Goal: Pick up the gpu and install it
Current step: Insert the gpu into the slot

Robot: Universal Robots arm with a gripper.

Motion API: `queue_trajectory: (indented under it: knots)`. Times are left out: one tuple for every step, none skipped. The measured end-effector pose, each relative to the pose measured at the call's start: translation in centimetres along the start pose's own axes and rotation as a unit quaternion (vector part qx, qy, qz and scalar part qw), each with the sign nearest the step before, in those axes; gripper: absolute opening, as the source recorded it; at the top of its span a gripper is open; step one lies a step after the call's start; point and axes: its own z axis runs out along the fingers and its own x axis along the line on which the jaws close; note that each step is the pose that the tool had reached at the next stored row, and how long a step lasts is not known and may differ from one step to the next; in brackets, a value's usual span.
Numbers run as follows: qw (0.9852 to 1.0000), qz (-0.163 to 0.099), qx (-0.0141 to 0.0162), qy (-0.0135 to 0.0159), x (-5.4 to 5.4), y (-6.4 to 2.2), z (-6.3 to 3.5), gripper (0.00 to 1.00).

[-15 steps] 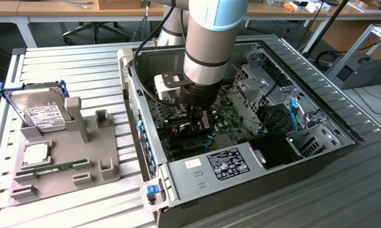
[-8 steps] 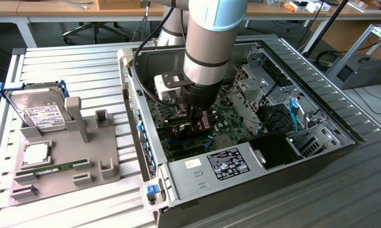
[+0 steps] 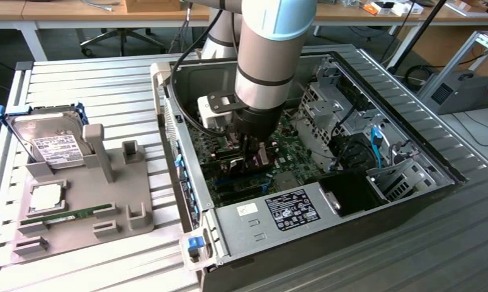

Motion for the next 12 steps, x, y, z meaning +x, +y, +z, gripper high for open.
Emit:
queue_trajectory:
  knots:
    - [1.0,0.0,0.0,0.0001,0.0,0.0,0.0,0.27]
    - [1.0,0.0,0.0,0.0,0.0,0.0,0.0,0.27]
    - [1.0,0.0,0.0,0.0,0.0,0.0,0.0,0.27]
    - [1.0,0.0,0.0,0.0,0.0,0.0,0.03,0.27]
    - [1.0,0.0,0.0,0.0,0.0,0.0,0.06,0.27]
    - [1.0,0.0,0.0,0.0001,0.0,0.0,0.06,0.27]
    - [1.0,0.0,0.0,0.0001,0.0,0.0,0.06,0.27]
    - [1.0,0.0,0.0,0.0001,0.0,0.0,0.06,0.27]
    - [1.0,0.0,0.0,0.0,0.0,0.0,0.06,0.27]
    - [1.0,0.0,0.0,0.0,0.0,0.0,0.07,0.27]
    - [1.0,0.0,0.0,0.0,0.0,0.0,0.08,0.27]
    - [1.0,0.0,0.0,0.0,0.0,0.0,0.1,0.27]
